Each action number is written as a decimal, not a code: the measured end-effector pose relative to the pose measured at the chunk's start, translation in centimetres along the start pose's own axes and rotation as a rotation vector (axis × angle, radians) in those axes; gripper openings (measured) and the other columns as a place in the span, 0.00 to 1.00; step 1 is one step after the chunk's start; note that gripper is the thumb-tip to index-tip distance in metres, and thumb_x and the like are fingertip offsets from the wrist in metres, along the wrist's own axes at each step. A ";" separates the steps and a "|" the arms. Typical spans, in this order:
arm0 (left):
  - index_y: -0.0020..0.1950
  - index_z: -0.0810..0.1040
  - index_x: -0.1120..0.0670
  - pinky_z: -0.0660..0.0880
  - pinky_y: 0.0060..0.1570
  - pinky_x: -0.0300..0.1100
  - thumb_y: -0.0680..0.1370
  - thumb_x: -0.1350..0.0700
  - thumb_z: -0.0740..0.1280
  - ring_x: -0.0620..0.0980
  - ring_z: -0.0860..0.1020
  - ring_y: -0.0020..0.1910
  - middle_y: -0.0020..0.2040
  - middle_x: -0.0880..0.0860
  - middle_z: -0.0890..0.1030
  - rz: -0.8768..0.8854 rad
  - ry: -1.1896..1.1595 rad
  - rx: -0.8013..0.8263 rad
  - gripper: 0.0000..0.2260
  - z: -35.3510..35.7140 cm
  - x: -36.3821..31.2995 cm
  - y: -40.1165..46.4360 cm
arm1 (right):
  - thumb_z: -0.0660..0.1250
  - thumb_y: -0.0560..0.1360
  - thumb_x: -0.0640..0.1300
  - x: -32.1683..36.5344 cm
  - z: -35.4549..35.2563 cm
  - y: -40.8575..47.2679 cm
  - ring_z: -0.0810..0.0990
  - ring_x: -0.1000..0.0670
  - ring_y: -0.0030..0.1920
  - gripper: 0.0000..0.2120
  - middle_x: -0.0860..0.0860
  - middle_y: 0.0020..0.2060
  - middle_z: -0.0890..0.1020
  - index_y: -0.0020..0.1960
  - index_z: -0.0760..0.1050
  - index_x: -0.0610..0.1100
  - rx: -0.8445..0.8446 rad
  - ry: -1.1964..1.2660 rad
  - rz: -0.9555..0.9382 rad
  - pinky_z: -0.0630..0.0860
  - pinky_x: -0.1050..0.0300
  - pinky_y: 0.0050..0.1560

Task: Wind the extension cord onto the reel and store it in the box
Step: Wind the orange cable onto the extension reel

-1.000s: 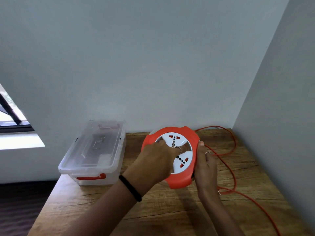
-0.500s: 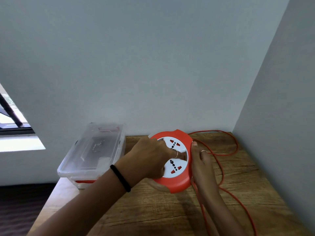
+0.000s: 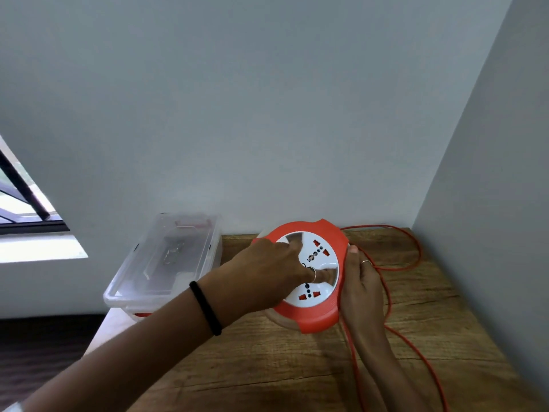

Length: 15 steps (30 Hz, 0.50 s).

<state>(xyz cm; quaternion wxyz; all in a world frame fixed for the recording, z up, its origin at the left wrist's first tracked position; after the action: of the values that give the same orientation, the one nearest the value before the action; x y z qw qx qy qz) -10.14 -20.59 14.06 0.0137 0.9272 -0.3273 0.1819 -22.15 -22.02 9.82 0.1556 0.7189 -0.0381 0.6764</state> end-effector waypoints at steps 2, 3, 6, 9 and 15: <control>0.77 0.57 0.41 0.76 0.56 0.54 0.80 0.54 0.63 0.61 0.72 0.65 0.70 0.65 0.66 0.047 0.057 0.018 0.27 -0.5 -0.5 0.0 | 0.54 0.81 0.51 0.0 -0.1 -0.1 0.76 0.61 0.27 0.21 0.51 0.28 0.80 0.39 0.75 0.39 0.011 0.020 0.008 0.71 0.70 0.29; 0.77 0.56 0.41 0.76 0.55 0.54 0.80 0.54 0.62 0.61 0.72 0.65 0.70 0.65 0.66 0.071 0.082 0.018 0.27 -0.8 -0.8 -0.1 | 0.54 0.81 0.51 -0.1 -0.1 -0.2 0.76 0.61 0.27 0.21 0.52 0.27 0.80 0.39 0.76 0.40 0.022 0.039 0.017 0.72 0.69 0.29; 0.77 0.56 0.41 0.75 0.57 0.53 0.80 0.55 0.63 0.60 0.70 0.66 0.70 0.64 0.66 0.094 0.136 0.002 0.28 -1.5 -0.9 0.1 | 0.54 0.81 0.51 -0.5 0.1 -0.1 0.77 0.62 0.27 0.20 0.55 0.26 0.81 0.39 0.76 0.42 0.041 0.089 0.068 0.72 0.70 0.29; 0.75 0.59 0.39 0.75 0.60 0.52 0.79 0.54 0.64 0.57 0.69 0.69 0.74 0.58 0.64 0.004 -0.024 -0.036 0.27 -2.2 0.3 -0.2 | 0.55 0.79 0.57 -0.7 -0.1 0.3 0.78 0.56 0.29 0.25 0.49 0.28 0.80 0.39 0.76 0.38 0.017 0.063 0.078 0.75 0.61 0.33; 0.74 0.61 0.38 0.76 0.52 0.44 0.80 0.49 0.60 0.47 0.77 0.57 0.64 0.44 0.74 -0.466 -0.475 -0.411 0.22 -5.0 2.8 -2.9 | 0.54 0.80 0.59 -2.0 -1.4 1.5 0.83 0.49 0.36 0.23 0.51 0.33 0.85 0.37 0.79 0.49 -0.083 0.055 0.139 0.80 0.47 0.43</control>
<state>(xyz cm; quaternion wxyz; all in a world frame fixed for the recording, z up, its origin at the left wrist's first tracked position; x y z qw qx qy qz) -7.96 -19.29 19.93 0.1640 0.9709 -0.1315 -0.1151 -24.02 -23.37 8.13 0.1388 0.6886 -0.1115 0.7029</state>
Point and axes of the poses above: each hand's wrist, its own y-axis towards the middle knuckle, its own z-axis out of the palm, x = y × z, the point moved 9 cm from there along y, towards the middle knuckle
